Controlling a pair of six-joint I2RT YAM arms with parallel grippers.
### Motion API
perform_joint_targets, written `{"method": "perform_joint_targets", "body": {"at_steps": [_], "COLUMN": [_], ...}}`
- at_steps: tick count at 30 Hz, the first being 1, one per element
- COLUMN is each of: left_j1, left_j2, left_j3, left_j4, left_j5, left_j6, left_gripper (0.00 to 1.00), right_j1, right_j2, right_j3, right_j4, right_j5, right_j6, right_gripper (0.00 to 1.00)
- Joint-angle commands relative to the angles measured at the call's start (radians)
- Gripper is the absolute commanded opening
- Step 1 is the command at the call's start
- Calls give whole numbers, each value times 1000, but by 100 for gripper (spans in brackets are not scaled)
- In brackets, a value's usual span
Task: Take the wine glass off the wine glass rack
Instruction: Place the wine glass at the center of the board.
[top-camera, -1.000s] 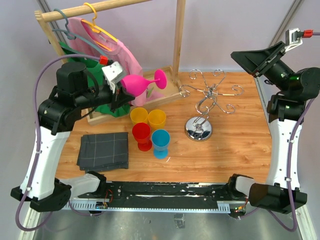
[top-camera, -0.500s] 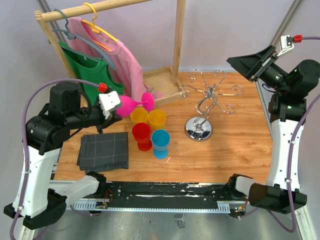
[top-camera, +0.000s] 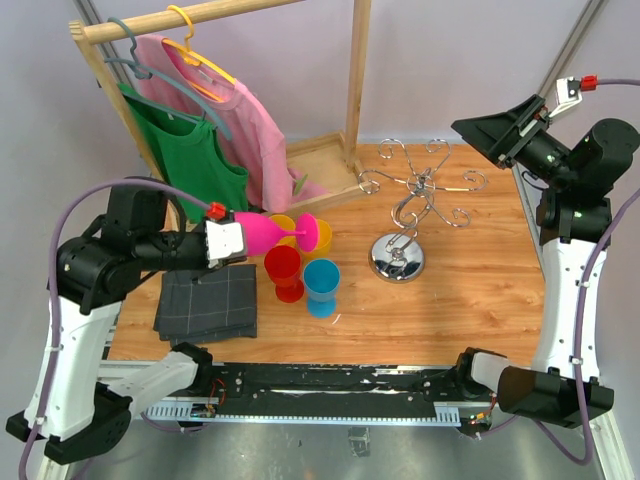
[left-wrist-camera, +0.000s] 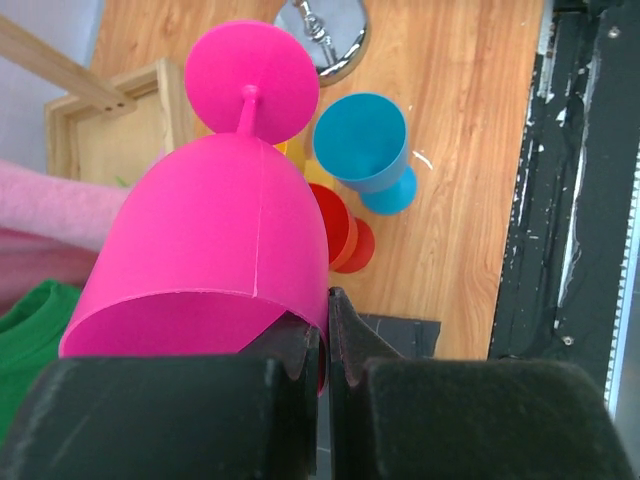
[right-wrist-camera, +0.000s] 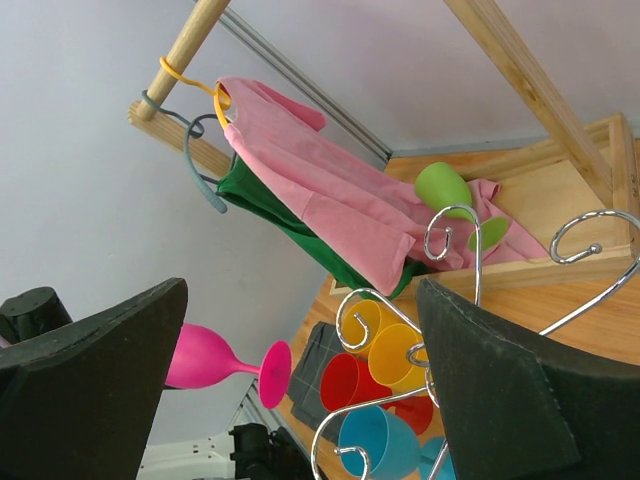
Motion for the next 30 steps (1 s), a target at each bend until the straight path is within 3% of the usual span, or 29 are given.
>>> {"method": "perform_joint_targets", "body": {"at_steps": [1, 7, 12, 25, 30], "left_j1": [-1, -15, -137, -405, -548], "left_j2": [51, 129, 194, 333, 422], "left_j3": [-1, 43, 61, 126, 156], "left_j4": [4, 5, 4, 78, 145], "left_j5": [111, 166, 154, 5, -125], "left_j6": [70, 99, 73, -73, -167], "left_gripper": [0, 0, 0, 0, 0], "right_j1": [-17, -18, -18, -32, -35], "right_j2": [-23, -23, -35, -66, -72], "right_j3": [-10, -3, -4, -8, -15], "right_j4": [-1, -17, -31, -66, -70], "right_j5": [13, 18, 23, 25, 28], "right_j6": [-21, -26, -32, -47, -46], "right_gripper": [99, 98, 99, 99, 99]}}
